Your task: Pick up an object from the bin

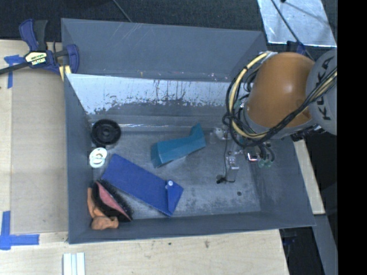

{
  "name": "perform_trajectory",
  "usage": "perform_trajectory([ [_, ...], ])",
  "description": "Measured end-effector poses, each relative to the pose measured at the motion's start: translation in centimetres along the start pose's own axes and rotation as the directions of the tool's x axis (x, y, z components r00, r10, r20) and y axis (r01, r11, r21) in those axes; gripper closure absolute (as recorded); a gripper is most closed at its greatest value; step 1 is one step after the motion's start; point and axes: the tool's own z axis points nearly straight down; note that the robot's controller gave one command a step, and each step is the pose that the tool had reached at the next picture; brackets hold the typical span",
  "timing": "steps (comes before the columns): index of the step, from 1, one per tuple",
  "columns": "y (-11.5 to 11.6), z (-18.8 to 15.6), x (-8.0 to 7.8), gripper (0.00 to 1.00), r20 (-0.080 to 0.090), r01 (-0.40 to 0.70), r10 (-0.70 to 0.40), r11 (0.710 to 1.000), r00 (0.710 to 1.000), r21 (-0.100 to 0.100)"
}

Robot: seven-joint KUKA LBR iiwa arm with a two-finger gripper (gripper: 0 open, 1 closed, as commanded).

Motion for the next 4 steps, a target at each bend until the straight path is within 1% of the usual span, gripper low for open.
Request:
perform_trajectory([
  [1, 3.0, 3.6, -4.6, 0.00, 0.011, -0.029, 0.029, 1.000, 1.000, 0.001],
  [2, 5.6, 7.7, -3.6, 1.00, -0.002, 0.055, -0.055, 0.998, 0.998, 0.001],
  [3, 5.6, 7.7, -3.6, 1.00, -0.002, 0.055, -0.055, 0.998, 0.998, 0.001],
  [4, 4.7, -5.9, -0.7, 1.00, -0.007, 0.076, -0.076, 0.997, 0.997, 0.000],
])
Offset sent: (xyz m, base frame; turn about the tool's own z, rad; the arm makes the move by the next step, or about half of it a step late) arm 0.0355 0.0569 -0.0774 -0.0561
